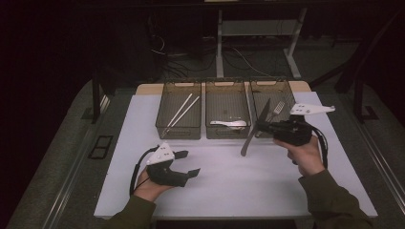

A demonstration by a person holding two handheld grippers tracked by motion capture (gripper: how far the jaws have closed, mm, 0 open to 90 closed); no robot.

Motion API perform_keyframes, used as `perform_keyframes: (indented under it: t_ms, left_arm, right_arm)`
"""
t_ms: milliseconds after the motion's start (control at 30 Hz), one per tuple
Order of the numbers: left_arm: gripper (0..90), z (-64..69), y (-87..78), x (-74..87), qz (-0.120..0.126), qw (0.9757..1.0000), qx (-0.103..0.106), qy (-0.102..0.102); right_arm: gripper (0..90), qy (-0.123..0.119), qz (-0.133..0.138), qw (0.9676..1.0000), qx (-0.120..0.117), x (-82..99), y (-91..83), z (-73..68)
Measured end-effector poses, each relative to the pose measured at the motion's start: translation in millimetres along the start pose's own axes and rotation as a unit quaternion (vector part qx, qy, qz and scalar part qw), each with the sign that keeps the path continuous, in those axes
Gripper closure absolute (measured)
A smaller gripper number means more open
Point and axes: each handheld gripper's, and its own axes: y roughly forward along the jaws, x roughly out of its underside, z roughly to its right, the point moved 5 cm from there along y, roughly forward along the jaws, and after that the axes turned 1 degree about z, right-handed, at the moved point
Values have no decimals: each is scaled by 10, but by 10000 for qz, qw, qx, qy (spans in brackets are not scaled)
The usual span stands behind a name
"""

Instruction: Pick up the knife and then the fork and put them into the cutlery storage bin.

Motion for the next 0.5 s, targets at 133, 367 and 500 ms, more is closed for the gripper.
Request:
perform_keyframes:
  t_ms: [133,367,500]
  left_arm:
    - [159,-67,-116,128,-58,9999,-65,-140]
    - [121,-92,-217,246,-6,9998,-111,-190]
    - [68,-118,-193,245,29,9997,-145,-212]
  right_arm:
    - [885,-25,182,9993,311,-153,-216,148]
    - [885,-22,452,9961,752,-369,-495,387]
    - [885,-75,425,9933,1068,-468,-571,548]
